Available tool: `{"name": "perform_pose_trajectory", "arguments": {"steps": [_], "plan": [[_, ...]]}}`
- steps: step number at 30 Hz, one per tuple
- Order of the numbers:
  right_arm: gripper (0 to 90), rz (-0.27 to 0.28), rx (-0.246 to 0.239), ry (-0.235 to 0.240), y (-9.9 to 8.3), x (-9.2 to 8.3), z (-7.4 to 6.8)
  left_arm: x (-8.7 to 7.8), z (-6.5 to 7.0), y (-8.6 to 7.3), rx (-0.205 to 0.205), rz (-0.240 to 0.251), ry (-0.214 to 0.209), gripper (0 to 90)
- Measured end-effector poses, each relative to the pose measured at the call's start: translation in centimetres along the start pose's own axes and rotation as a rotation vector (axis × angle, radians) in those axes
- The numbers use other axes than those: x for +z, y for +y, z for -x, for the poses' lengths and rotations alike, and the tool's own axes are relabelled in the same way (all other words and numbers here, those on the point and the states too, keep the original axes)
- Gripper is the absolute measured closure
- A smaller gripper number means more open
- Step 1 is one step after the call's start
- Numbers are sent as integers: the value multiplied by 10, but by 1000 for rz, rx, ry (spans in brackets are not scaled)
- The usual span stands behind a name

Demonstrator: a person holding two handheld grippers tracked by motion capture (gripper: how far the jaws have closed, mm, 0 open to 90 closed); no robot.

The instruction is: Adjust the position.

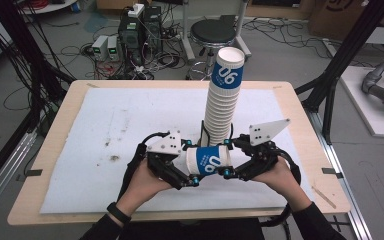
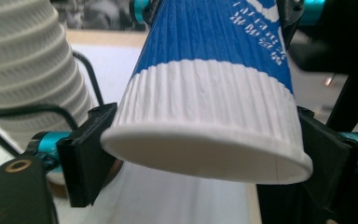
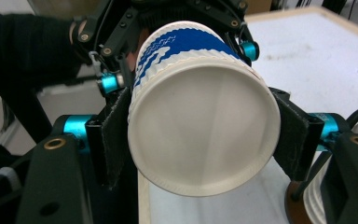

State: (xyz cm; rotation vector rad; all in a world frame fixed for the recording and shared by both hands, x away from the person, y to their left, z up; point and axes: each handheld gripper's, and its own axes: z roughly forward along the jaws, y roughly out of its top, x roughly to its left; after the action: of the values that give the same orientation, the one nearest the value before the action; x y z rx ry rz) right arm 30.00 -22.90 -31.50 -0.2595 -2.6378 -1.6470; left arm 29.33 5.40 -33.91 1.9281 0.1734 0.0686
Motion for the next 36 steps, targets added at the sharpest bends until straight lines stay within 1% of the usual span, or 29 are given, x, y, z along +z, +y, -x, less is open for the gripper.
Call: {"name": "perform_pose_trajectory", "arguments": {"steps": [1,3,4,5,6,7,8,9,10,11,13,14,16,18,19,20,22,23,25,26,27,29,31,32,33,35,36], "plan": [[301,15,2,-4,0,-1,0,-1,-1,-1,-27,38,-7,106],[303,71,11,-1,-1,-7,1,-1,-2,-3,-49,88,-20,83],[303,71,11,-1,-1,-7,1,-1,-2,-4,-57,96,-23,83],[303,103,24,20,-1,-9,2,-1,-3,-4,-63,104,-31,81],[303,103,24,20,-1,-9,2,-1,-4,-5,-76,124,-43,81],[303,114,30,31,-1,-10,2,-1,-4,-5,-77,140,-52,81],[303,122,29,29,-1,-10,2,-1,-4,-4,-74,148,-53,82],[303,122,32,43,-2,-9,2,-2,-4,-3,-71,158,-57,93],[303,122,32,43,-2,-9,2,-2,-4,-3,-74,169,-68,93],[303,124,28,37,-2,-8,2,-3,-4,-3,-66,170,-71,126],[305,129,29,56,-4,-6,3,-7,-5,-2,-64,180,-73,182],[305,129,29,56,-4,-6,3,-8,-5,-2,-66,184,-74,182],[305,128,34,61,-5,-4,3,-10,-5,-1,-59,167,-72,194],[303,127,26,55,-6,-2,2,-12,-4,1,-53,150,-67,197],[297,117,18,48,-6,-1,1,-12,-4,2,-52,136,-62,199],[285,102,11,31,-6,0,0,-13,-4,2,-49,124,-61,199],[220,84,12,-3,-6,2,-1,-15,-5,3,-47,97,-65,203],[216,78,13,-9,-6,3,-1,-16,-5,4,-42,83,-59,205],[213,49,-12,-23,-4,1,-1,-18,-6,5,-34,52,-61,207],[212,31,-20,-26,-3,1,-2,-18,-6,6,-24,29,-61,207],[211,18,-23,-31,-2,0,-3,-18,-6,7,-14,-6,-49,207],[212,-33,-69,-48,0,2,-6,-16,-4,8,18,-59,-45,207],[212,-76,-94,-61,2,5,-9,-13,-2,8,26,-93,-33,207],[211,-98,-100,-62,2,8,-10,-12,-2,9,34,-107,-31,208],[212,-124,-111,-63,2,12,-12,-11,-1,9,39,-109,-29,207],[217,-169,-122,-53,1,19,-13,-10,1,11,43,-107,-29,208],[222,-194,-129,-63,0,23,-14,-10,1,12,47,-105,-30,208]]}}
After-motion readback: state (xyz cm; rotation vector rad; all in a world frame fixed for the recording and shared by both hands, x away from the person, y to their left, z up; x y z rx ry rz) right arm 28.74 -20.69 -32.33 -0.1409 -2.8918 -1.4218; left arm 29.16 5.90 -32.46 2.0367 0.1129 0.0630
